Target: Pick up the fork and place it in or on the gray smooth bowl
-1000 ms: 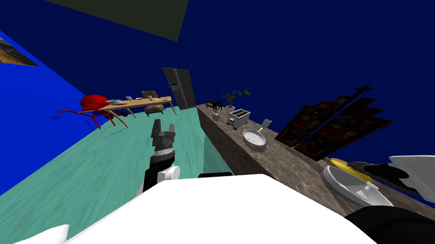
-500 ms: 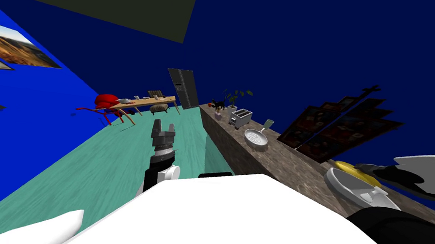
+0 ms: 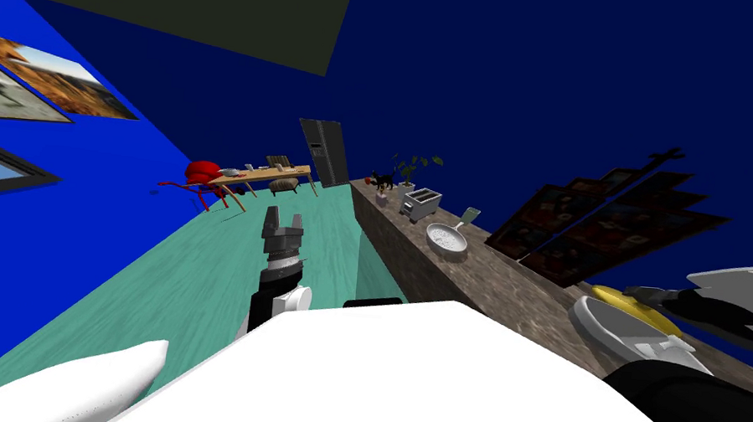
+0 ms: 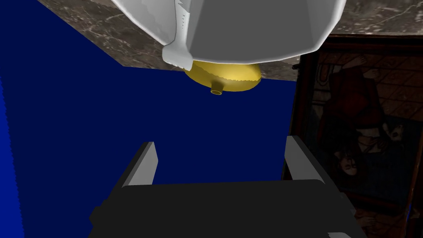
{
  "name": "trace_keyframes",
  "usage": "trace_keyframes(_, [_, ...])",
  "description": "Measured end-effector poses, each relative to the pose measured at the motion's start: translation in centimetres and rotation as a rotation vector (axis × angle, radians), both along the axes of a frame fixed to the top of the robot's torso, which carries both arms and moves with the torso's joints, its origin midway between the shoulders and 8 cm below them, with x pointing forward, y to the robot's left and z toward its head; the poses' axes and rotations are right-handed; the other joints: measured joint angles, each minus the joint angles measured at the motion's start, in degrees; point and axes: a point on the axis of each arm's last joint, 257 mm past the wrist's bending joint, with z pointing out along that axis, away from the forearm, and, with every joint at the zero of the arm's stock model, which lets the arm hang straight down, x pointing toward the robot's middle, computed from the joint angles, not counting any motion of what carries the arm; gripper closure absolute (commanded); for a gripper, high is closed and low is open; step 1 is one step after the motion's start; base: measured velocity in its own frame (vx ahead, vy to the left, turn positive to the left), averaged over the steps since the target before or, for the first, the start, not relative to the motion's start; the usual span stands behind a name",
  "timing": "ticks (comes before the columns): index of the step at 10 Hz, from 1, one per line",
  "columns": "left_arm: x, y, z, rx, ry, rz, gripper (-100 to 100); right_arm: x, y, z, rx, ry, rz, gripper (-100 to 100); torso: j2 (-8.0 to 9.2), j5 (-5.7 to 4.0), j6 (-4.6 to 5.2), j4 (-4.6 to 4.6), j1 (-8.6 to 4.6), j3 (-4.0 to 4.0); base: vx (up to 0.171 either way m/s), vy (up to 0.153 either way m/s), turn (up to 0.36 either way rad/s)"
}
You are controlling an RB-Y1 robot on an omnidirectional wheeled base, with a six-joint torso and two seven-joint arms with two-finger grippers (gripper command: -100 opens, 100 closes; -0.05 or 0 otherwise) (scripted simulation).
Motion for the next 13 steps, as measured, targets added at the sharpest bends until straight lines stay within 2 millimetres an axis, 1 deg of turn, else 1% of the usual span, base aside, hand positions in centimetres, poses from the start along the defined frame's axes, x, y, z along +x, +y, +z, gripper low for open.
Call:
trace_keyframes(1, [0.0, 0.0, 0.0, 0.0, 0.0, 0.0, 0, -0.2, 0.0, 0.0, 0.004, -0.011, -0.015, -100, -0.05, -0.01, 0.03, 0.0, -0.03, -0.02, -0.002, -0.001, -0.02])
trace_keyframes(2, [0.0, 0.0, 0.0, 0.0, 0.0, 0.0, 0, -0.3, 0.0, -0.1, 0.005, -0.029, -0.034, -100, -0.12, -0.01, 0.02, -0.02, -0.04, -0.06, -0.043, 0.005, 0.175])
trace_keyframes(3, [0.0, 0.0, 0.0, 0.0, 0.0, 0.0, 0, -0.7, 0.0, 0.1, 0.005, 0.0, -0.027, -100, -0.07, 0.0, -0.06, -0.03, -0.01, -0.05, -0.057, 0.0, 0.126])
trace_keyframes(6, [0.0, 0.0, 0.0, 0.0, 0.0, 0.0, 0, -1.2, 0.1, 0.2, 0.013, -0.014, -0.062, -100, -0.11, -0.01, 0.02, -0.02, -0.03, -0.06, -0.012, -0.001, -0.001])
trace_keyframes(7, [0.0, 0.0, 0.0, 0.0, 0.0, 0.0, 0, -1.3, 0.1, 0.2, 0.014, -0.027, -0.075, -100, -0.16, -0.01, 0.02, -0.03, -0.03, -0.09, -0.047, 0.006, 0.196])
trace_keyframes(8, [0.0, 0.0, 0.0, 0.0, 0.0, 0.0, 0, -1.7, 0.1, 0.3, 0.015, 0.006, -0.068, -100, -0.08, 0.0, -0.06, -0.03, 0.0, -0.06, -0.063, 0.004, 0.138])
trace_keyframes(11, [0.0, 0.0, 0.0, 0.0, 0.0, 0.0, 0, -2.2, 0.2, 0.4, 0.022, -0.009, -0.106, -100, -0.11, -0.01, 0.03, -0.01, -0.03, -0.05, -0.012, 0.001, -0.013])
trace_keyframes(12, [0.0, 0.0, 0.0, 0.0, 0.0, 0.0, 0, -2.2, 0.2, 0.4, 0.022, -0.013, -0.11, 0, -0.15, -0.01, 0.02, -0.03, -0.04, -0.08, 0.0, 0.0, 0.0])
trace_keyframes(13, [0.0, 0.0, 0.0, 0.0, 0.0, 0.0, 0, -2.2, 0.2, 0.4, 0.022, -0.013, -0.11, 0, -0.16, -0.01, 0.02, -0.03, -0.04, -0.09, 0.0, 0.0, 0.0])
